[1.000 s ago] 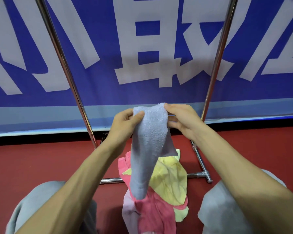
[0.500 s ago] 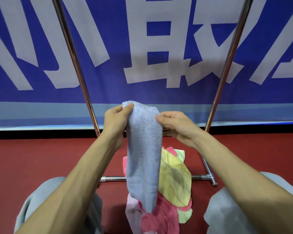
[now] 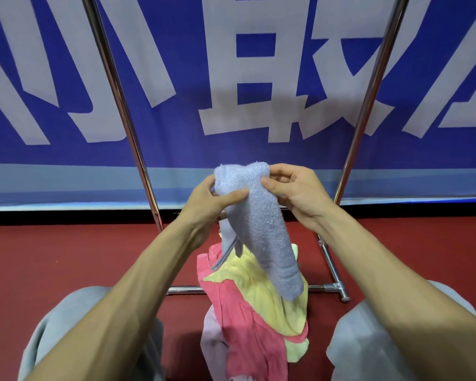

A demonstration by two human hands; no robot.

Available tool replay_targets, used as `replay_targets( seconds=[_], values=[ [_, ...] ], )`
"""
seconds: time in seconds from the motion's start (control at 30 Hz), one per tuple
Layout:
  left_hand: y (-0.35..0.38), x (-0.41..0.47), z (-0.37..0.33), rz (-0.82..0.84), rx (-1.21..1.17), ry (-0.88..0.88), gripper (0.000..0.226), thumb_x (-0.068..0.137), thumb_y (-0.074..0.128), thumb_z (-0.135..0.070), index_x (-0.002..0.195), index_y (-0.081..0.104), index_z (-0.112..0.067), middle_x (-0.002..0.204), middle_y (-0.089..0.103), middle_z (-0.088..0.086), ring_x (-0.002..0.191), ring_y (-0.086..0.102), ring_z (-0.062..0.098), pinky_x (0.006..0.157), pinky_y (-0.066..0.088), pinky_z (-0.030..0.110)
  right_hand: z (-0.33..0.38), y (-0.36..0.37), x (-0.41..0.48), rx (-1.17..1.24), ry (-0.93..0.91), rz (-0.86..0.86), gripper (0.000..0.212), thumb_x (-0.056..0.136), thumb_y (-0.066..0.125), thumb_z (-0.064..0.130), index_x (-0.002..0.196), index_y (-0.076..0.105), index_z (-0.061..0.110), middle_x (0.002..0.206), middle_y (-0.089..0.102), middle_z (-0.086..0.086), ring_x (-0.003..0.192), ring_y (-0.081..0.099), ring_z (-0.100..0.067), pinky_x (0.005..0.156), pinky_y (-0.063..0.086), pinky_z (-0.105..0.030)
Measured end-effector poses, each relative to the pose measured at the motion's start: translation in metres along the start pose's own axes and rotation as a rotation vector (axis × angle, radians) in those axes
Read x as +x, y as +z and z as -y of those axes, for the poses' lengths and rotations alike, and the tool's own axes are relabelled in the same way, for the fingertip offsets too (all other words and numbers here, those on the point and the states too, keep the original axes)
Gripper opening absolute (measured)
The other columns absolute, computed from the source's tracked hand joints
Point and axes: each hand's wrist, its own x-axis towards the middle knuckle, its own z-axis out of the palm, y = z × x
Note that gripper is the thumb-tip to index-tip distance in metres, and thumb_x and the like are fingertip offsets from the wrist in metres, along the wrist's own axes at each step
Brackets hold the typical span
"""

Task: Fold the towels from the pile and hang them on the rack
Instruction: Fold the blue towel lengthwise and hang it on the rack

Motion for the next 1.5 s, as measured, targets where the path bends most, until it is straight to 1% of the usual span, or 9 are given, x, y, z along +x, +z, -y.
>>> replay_targets(
  seconds=[0.4, 0.53, 0.83, 1.07, 1.17, 1.27, 1.33, 1.43, 1.5],
  values=[
    [0.002, 0.007, 0.005, 0.027, 0.174, 0.079, 0.018, 0.088, 0.065, -0.008, 0.103, 0.067, 0.001, 0.099, 0.073, 0.012, 0.084, 0.069, 0.017, 0.069, 0.055, 0.025, -0.003, -0.015, 0.004, -0.188, -0.004, -0.149, 0.012, 0.080, 0.071, 0.000, 0.090, 0.068, 0.006, 0.087, 0.068, -0.009, 0.082, 0.063, -0.017, 0.080, 0.053, -0.031],
    [-0.002, 0.007, 0.003, -0.028, 0.161, 0.060, 0.018, 0.086, 0.068, -0.013, 0.100, 0.070, -0.003, 0.098, 0.074, 0.010, 0.087, 0.070, 0.020, 0.076, 0.054, 0.030, -0.004, -0.010, 0.003, -0.190, 0.038, -0.147, 0.016, 0.081, 0.071, 0.002, 0.096, 0.067, -0.002, 0.085, 0.069, -0.009, 0.074, 0.064, -0.014, 0.070, 0.054, -0.023],
    [0.003, 0.006, 0.000, -0.063, 0.119, 0.069, 0.021, 0.088, 0.066, -0.021, 0.099, 0.071, -0.004, 0.091, 0.074, 0.009, 0.073, 0.068, 0.014, 0.057, 0.050, 0.020, -0.005, -0.007, -0.001, -0.171, 0.153, -0.075, 0.005, 0.083, 0.069, 0.001, 0.086, 0.067, 0.004, 0.076, 0.070, -0.006, 0.066, 0.066, -0.012, 0.061, 0.058, -0.025],
    [-0.006, 0.009, -0.039, 0.055, 0.289, 0.130, 0.021, 0.092, 0.060, -0.015, 0.103, 0.066, 0.001, 0.094, 0.070, 0.010, 0.083, 0.064, 0.018, 0.074, 0.049, 0.028, 0.009, -0.011, -0.002, -0.338, 0.050, -0.144, 0.013, 0.087, 0.069, 0.020, 0.082, 0.067, 0.008, 0.073, 0.065, -0.004, 0.062, 0.060, -0.015, 0.055, 0.055, -0.026],
    [-0.007, 0.006, -0.074, 0.160, 0.401, 0.194, 0.021, 0.093, 0.056, -0.009, 0.105, 0.062, 0.007, 0.092, 0.064, 0.012, 0.085, 0.059, 0.019, 0.079, 0.045, 0.032, 0.034, -0.008, 0.013, -0.363, -0.090, -0.221, 0.006, 0.089, 0.065, 0.023, 0.084, 0.066, 0.020, 0.083, 0.067, 0.001, 0.079, 0.066, -0.018, 0.072, 0.057, -0.033],
    [-0.007, 0.000, -0.113, 0.266, 0.477, 0.223, 0.017, 0.093, 0.055, -0.006, 0.104, 0.064, 0.003, 0.093, 0.065, 0.009, 0.087, 0.060, 0.018, 0.084, 0.047, 0.033, 0.075, 0.007, 0.027, -0.326, -0.127, -0.051, 0.012, 0.095, 0.056, 0.021, 0.104, 0.064, 0.021, 0.105, 0.068, -0.001, 0.106, 0.064, -0.020, 0.093, 0.053, -0.036],
    [-0.009, -0.006, -0.139, 0.312, 0.496, 0.244, 0.019, 0.092, 0.056, -0.007, 0.106, 0.066, -0.001, 0.100, 0.068, 0.011, 0.092, 0.062, 0.018, 0.089, 0.048, 0.034, 0.102, 0.019, 0.032, -0.302, -0.065, 0.098, 0.023, 0.097, 0.054, 0.022, 0.114, 0.064, 0.012, 0.110, 0.069, -0.008, 0.107, 0.064, -0.024, 0.096, 0.049, -0.039],
    [-0.016, -0.017, -0.176, 0.310, 0.502, 0.276, 0.019, 0.093, 0.053, -0.005, 0.105, 0.067, -0.001, 0.102, 0.070, 0.014, 0.091, 0.065, 0.018, 0.085, 0.053, 0.032, 0.132, 0.029, 0.036, -0.328, 0.009, 0.295, 0.033, 0.083, 0.068, 0.026, 0.105, 0.068, 0.002, 0.094, 0.057, -0.019, 0.081, 0.042, -0.030, 0.075, 0.039, -0.040],
    [-0.023, -0.026, -0.198, 0.307, 0.526, 0.292, 0.018, 0.094, 0.052, -0.005, 0.098, 0.069, -0.004, 0.093, 0.072, 0.010, 0.083, 0.067, 0.016, 0.076, 0.054, 0.027, 0.149, 0.032, 0.037, -0.285, 0.028, 0.404, 0.034, 0.078, 0.072, 0.025, 0.100, 0.069, 0.000, 0.099, 0.047, -0.013, 0.089, 0.032, -0.024, 0.071, 0.029, -0.035]
  ],
)
